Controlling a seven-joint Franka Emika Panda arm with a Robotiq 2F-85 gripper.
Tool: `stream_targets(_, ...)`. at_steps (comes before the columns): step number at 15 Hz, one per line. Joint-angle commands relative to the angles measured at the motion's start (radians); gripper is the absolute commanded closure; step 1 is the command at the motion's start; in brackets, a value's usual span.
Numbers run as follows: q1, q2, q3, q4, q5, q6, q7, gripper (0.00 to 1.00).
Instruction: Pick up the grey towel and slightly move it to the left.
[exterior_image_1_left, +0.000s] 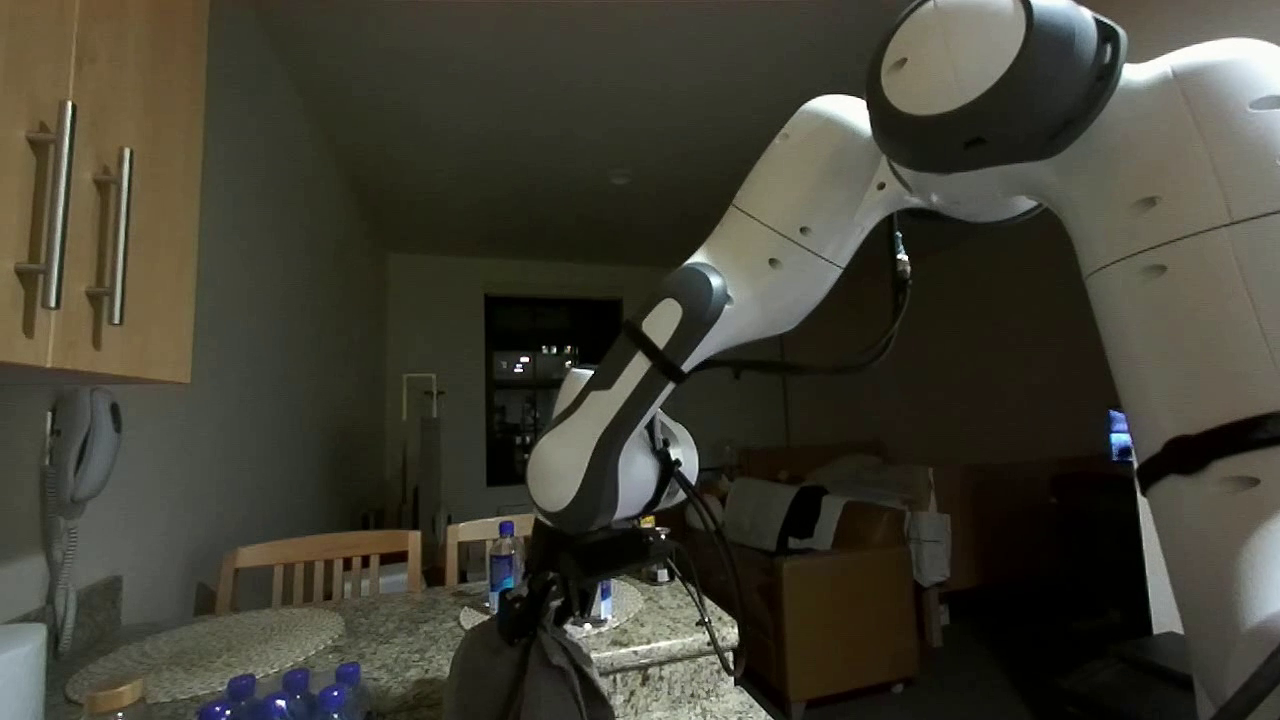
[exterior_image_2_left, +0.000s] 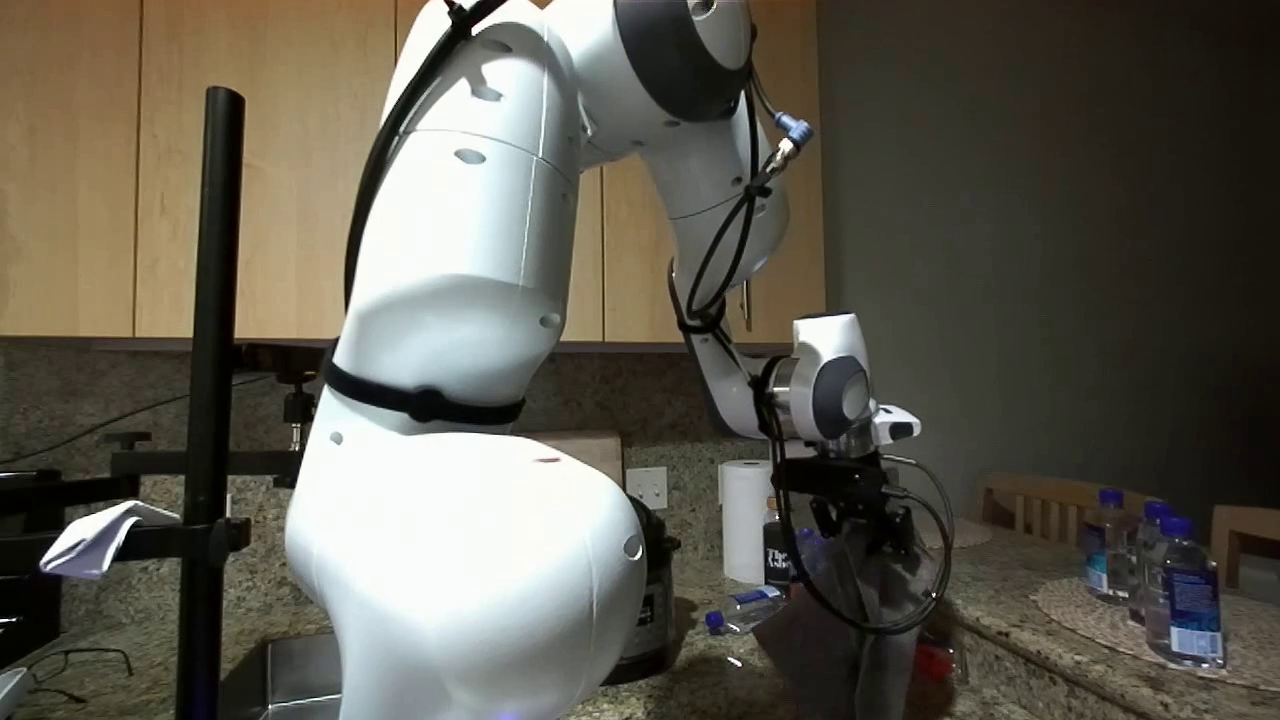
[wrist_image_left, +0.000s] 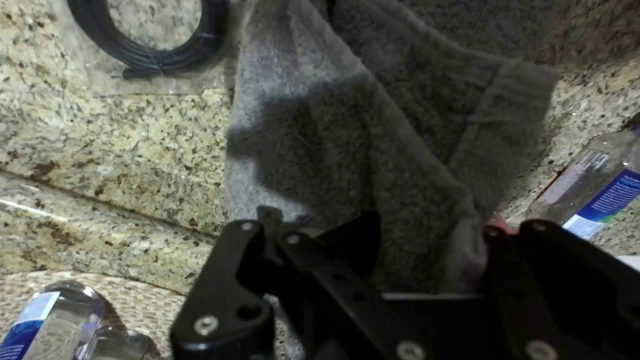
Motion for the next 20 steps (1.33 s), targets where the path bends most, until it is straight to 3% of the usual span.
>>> stream_targets(1,0.046,-0.045,0.007,-0.081,-0.056,0.003,0.161,0.92)
stream_targets(8,0.171,-0.002,0.077,-0.120,-0.062,0.053,0.393,0.92)
stream_targets(10,0.226,0.028,0.081,-0.108,-0.100,0.104,0.514,0.92)
stream_targets(12,0.342,0.069,-0.013,-0.068,-0.194,0.180,0.683,0.92)
stream_targets(14,0.507,0.120,-0.198,0.005,-0.304,0.221,0.846,0.92)
stream_targets(18,0.796,0.278,-0.516,0.215,-0.436,0.150,1.150,0.92)
stream_targets(20,0.852,0.328,-0.543,0.265,-0.453,0.057,1.231,0.92)
